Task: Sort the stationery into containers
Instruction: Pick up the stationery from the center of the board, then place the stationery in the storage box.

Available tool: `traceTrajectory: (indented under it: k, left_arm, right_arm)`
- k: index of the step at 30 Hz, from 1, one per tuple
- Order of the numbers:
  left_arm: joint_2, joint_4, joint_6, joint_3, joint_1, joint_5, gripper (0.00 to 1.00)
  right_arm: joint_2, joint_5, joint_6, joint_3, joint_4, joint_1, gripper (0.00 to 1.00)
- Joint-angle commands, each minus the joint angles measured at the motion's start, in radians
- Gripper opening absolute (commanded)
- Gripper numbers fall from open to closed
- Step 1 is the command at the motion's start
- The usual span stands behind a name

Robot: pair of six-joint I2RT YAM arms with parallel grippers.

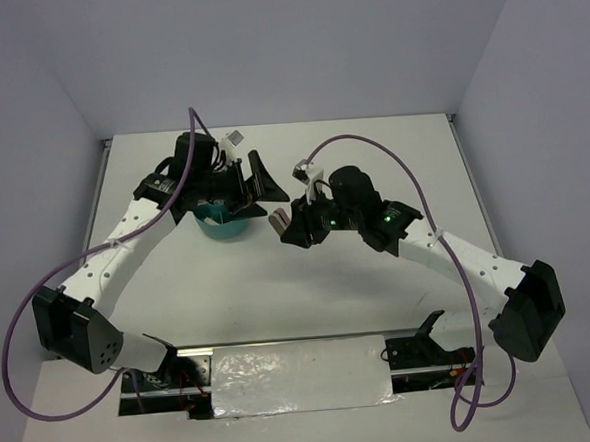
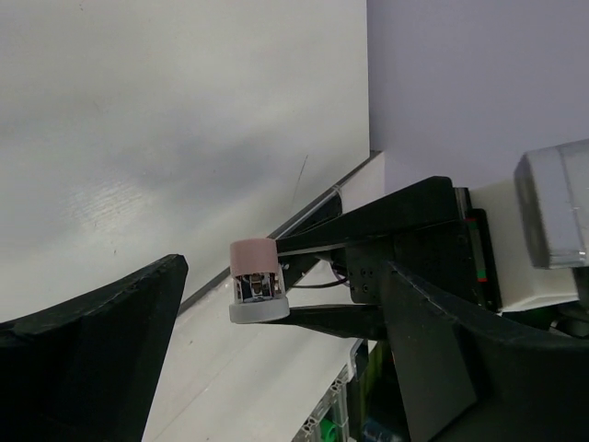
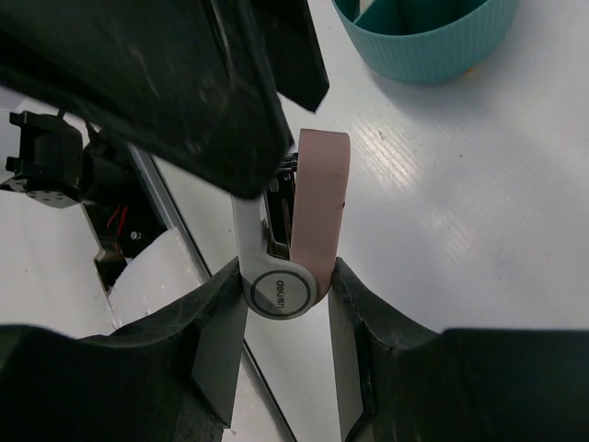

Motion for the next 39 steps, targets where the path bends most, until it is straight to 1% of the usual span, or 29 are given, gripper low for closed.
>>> traceTrajectory:
  k: [1,3,5,6,9,10,11,12,13,14,15,17,18,19,20,21,23,24,27,28,29,30,31,33,34,35,36,37,39]
  left_arm:
    - [0.018,0.011,0.014,0.036,-0.025,0.012,0.97]
    - [0.018,0.005,0.016,0.019,-0.031,0.002,0.95]
    - [0.021,0.008,0.014,0.002,-0.035,0.01,0.86]
    - [0.021,0.009,0.014,-0.001,-0.041,0.013,0.75]
    - [0.024,0.009,0.016,0.004,-0.051,0.015,0.59]
    - [0.028,0.014,0.016,0.007,-0.052,0.016,0.47]
    - [0.031,0.012,0.016,0.02,-0.055,0.018,0.42]
    - [0.034,0.011,0.025,0.027,-0.061,0.016,0.37]
    - [0.045,0.002,0.031,0.034,-0.063,0.016,0.25]
    - [0.051,-0.008,0.04,0.052,-0.066,0.016,0.19]
    - [0.06,-0.009,0.051,0.059,-0.066,0.015,0.09]
    - [0.064,0.003,0.071,0.068,-0.068,0.009,0.0]
    - [0.062,0.006,0.079,0.073,-0.068,-0.025,0.0]
    - [0.061,-0.006,0.089,0.085,-0.068,-0.057,0.0]
    - [0.061,-0.024,0.123,0.099,-0.068,-0.148,0.0]
    - [0.061,-0.044,0.143,0.112,-0.066,-0.19,0.0]
    - [0.065,-0.093,0.207,0.151,-0.066,-0.293,0.0]
    - [0.073,-0.104,0.226,0.171,-0.065,-0.386,0.0]
    - [0.08,-0.086,0.312,0.171,-0.061,-0.497,0.0]
    - [0.077,-0.053,0.362,0.162,-0.061,-0.555,0.0]
    - [0.077,-0.022,0.394,0.145,-0.061,-0.567,0.0]
    - [0.067,0.015,0.425,0.096,-0.061,-0.605,0.0]
    - [0.064,0.04,0.483,0.073,-0.057,-0.635,0.0]
    - [0.056,0.125,0.562,0.003,-0.057,-0.633,0.0]
    - [0.053,0.155,0.638,-0.027,-0.057,-0.614,0.0]
    - [0.053,0.219,0.671,-0.053,-0.057,-0.608,0.0]
    - [0.057,0.231,0.698,-0.079,-0.057,-0.613,0.0]
    - [0.065,0.232,0.746,-0.078,-0.057,-0.614,0.0]
    - [0.088,0.247,0.787,-0.087,-0.055,-0.626,0.0]
  right_arm:
    - [-0.017,-0.014,-0.014,0.061,0.033,0.008,0.28]
    - [-0.025,-0.007,-0.011,0.065,0.036,0.008,0.28]
    - [-0.022,0.01,-0.014,0.078,0.036,0.008,0.28]
    - [-0.019,0.03,-0.016,0.09,0.031,0.008,0.28]
    - [0.009,0.088,-0.025,0.125,-0.004,0.008,0.28]
    - [0.016,0.111,-0.028,0.133,-0.025,0.008,0.29]
    - [0.026,0.115,-0.034,0.145,-0.033,0.008,0.28]
    - [0.036,0.11,-0.043,0.16,-0.039,0.008,0.28]
    - [0.038,0.101,-0.047,0.164,-0.039,0.009,0.29]
    - [0.038,0.077,-0.054,0.167,-0.036,0.008,0.29]
    - [0.029,0.066,-0.056,0.164,-0.024,0.009,0.31]
    - [0.015,0.044,-0.06,0.15,-0.009,0.011,0.33]
    - [0.004,0.037,-0.063,0.147,-0.003,0.012,0.41]
    - [0.003,0.033,-0.065,0.144,-0.003,0.011,0.51]
    - [0.001,0.067,-0.059,0.144,-0.025,0.009,0.84]
    - [0.001,0.096,-0.057,0.145,-0.042,0.003,0.9]
    - [-0.01,0.162,-0.039,0.121,-0.065,-0.029,0.93]
    - [-0.034,0.159,-0.028,0.102,-0.062,-0.051,0.94]
    - [-0.097,0.132,-0.008,0.018,-0.044,-0.13,0.94]
    - [-0.146,0.127,-0.011,-0.02,-0.049,-0.168,0.96]
    - [-0.166,0.127,-0.016,-0.034,-0.049,-0.184,0.96]
    - [-0.184,0.118,-0.019,-0.045,-0.065,-0.199,0.97]
    - [-0.212,0.115,-0.034,-0.053,-0.081,-0.21,0.97]
    - [-0.232,0.121,-0.053,-0.057,-0.134,-0.226,0.97]
    - [-0.25,0.124,-0.066,-0.059,-0.154,-0.227,0.97]
    - [-0.261,0.124,-0.07,-0.062,-0.179,-0.227,0.97]
    - [-0.272,0.113,-0.071,-0.063,-0.187,-0.227,0.97]
    - [-0.283,0.106,-0.065,-0.077,-0.19,-0.226,0.97]
    - [-0.313,0.067,-0.054,-0.088,-0.202,-0.226,0.97]
